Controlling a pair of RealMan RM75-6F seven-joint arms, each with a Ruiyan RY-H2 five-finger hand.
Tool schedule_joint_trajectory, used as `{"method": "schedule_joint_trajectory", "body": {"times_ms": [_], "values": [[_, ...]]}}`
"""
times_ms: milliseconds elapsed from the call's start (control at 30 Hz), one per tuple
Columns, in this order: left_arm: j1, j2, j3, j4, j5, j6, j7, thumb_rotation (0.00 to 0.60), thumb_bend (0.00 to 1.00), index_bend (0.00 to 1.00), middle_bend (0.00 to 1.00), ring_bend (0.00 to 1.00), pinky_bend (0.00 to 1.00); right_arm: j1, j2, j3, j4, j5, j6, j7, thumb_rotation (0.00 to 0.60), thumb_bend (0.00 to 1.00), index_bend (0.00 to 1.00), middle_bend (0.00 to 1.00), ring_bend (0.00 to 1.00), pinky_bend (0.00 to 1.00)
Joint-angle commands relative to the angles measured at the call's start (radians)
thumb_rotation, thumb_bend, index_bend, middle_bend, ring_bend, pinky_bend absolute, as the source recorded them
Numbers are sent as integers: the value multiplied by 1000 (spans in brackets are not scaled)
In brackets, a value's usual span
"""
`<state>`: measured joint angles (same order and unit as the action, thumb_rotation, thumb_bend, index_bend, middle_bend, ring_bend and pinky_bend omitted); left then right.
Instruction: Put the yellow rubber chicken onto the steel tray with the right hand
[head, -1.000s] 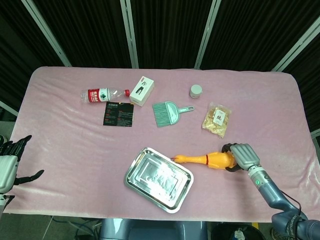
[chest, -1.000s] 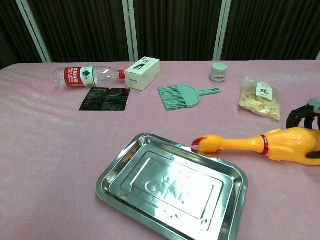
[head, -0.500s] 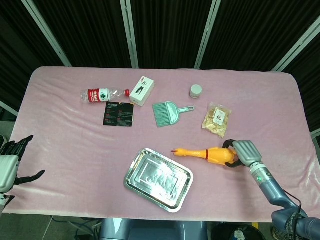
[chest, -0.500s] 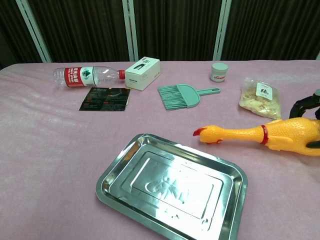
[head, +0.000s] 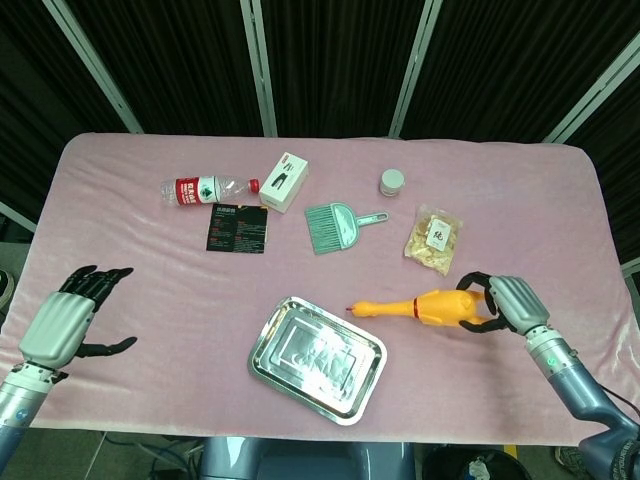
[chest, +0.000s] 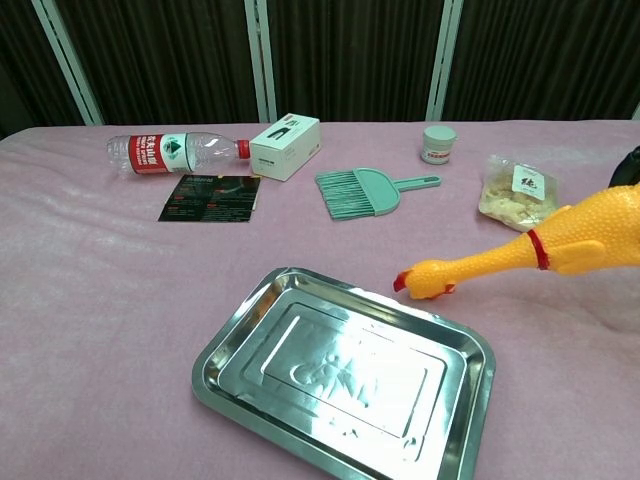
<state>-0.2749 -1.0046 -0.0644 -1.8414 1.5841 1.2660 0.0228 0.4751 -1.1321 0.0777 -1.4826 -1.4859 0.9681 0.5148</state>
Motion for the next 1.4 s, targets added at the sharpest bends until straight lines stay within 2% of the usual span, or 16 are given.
{"method": "schedule_joint_trajectory", "body": {"times_ms": [33, 233, 533, 700, 833, 900, 967, 1133, 1400], "values": [[-57, -7, -17, -41, 10, -63, -1, 600, 126, 133, 200, 176, 122, 2, 44, -10, -40, -59, 30, 106, 600, 548, 1000, 775, 760, 858], [-123, -24, -37, -90, 3, -130, 6, 600, 128, 147, 209, 177, 122, 21, 68, -19, -66, -101, 35, 277, 600, 553, 1000, 784, 772, 871], [-169, -56, -55, -104, -30, -161, 19, 600, 142, 149, 215, 177, 122, 47, 88, -29, -78, -148, 66, 528, 600, 553, 1000, 784, 774, 871], [-204, -80, -63, -126, -47, -196, -8, 600, 158, 161, 238, 206, 160, 64, 79, -30, -77, -165, 77, 557, 600, 552, 1000, 784, 773, 871], [-244, -91, -89, -158, -75, -230, -50, 600, 187, 178, 252, 215, 170, 79, 71, -32, -93, -164, 66, 539, 600, 553, 1000, 784, 774, 871], [-257, -105, -103, -157, -70, -218, -5, 600, 188, 183, 252, 215, 170, 85, 68, -31, -106, -152, 56, 528, 600, 553, 1000, 784, 773, 871], [-266, -135, -115, -156, -54, -189, 94, 600, 188, 183, 252, 215, 170, 91, 68, -26, -126, -122, 35, 510, 600, 556, 1000, 784, 773, 871], [-286, -195, -120, -172, -17, -157, 270, 600, 177, 183, 240, 215, 170, 109, 90, -4, -194, -29, -29, 474, 600, 560, 1000, 784, 774, 871], [-318, -279, -127, -157, 20, -139, 521, 600, 101, 181, 220, 204, 166, 158, 150, 40, -306, 137, -169, 451, 600, 560, 1000, 784, 775, 871]]}}
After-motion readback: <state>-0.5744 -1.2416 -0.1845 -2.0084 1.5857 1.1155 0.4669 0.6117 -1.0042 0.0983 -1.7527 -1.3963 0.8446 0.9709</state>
